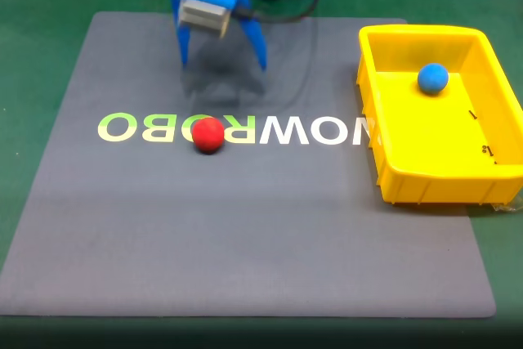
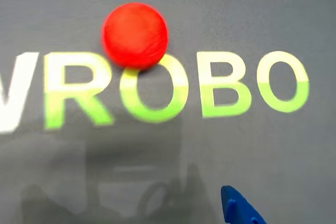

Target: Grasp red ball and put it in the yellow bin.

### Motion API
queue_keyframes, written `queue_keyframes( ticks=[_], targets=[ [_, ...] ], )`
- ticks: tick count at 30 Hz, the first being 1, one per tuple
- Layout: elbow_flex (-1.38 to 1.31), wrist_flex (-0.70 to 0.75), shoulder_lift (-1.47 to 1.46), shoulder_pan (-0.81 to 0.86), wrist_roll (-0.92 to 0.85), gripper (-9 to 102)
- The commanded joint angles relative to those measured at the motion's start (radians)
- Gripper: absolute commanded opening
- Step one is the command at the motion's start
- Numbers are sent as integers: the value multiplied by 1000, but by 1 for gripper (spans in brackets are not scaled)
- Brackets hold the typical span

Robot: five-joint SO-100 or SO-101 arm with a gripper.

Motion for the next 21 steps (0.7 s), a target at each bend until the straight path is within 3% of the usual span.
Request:
queue_keyframes(
  ticks=[1,10,21],
  targets=[
    [-184,-38,-133,25,34,47],
    [-439,-60,-394,15,104,47],
    [-489,-152,-471,-52,164,45]
  ],
)
